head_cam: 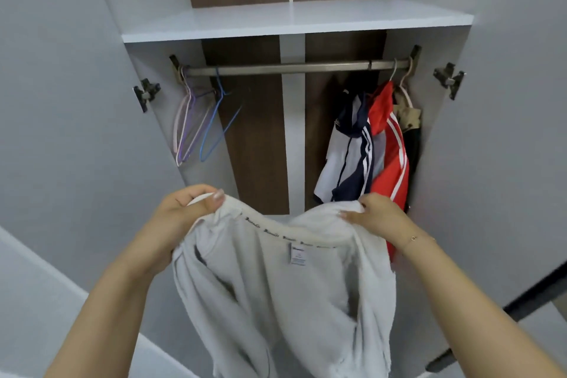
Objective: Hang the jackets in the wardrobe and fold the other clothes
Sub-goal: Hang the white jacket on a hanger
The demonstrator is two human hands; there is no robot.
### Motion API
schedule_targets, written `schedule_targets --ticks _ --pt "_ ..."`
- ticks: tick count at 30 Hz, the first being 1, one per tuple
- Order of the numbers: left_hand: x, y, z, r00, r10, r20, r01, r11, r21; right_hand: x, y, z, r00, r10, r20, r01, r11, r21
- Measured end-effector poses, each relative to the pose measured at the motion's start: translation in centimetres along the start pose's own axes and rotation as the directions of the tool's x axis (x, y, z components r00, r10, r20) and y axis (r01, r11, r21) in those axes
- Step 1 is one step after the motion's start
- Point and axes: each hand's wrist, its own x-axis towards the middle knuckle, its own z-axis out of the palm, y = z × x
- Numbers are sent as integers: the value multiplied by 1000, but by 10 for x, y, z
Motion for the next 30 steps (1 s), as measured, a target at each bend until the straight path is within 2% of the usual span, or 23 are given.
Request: schedule_targets --ticks 4,6,9,12,16,19,24,30 --pt "39 3 -13 1000 -22 17 24 996 -91 52 -29 30 986 38 164 -14 989 -148" --pt "60 3 -21 999 -48 -23 45 992 -122 78 -47 43 992 0 129 16 992 -123" --pt "87 2 -34 990 -86 -110 68 985 -156 111 -90 53 999 -35 37 29 990 141" --pt "108 -5 -51 978 -127 -167 92 975 -204 144 -140 63 987 -82 138 21 916 400" --pt "139 -14 -79 933 -196 -302 116 957 -265 199 -197 81 949 -126 289 -62 823 565" --pt "157 -16 -94 914 -215 -343 116 951 -287 244 -239 106 957 -116 266 -77 783 617" --pt "180 -7 -116 873 -225 -433 87 945 -316 320 -295 143 934 -57 354 -245 621 745" --pt "191 6 -134 864 -230 -447 101 950 -295 394 -340 156 950 64 305 -308 328 893"
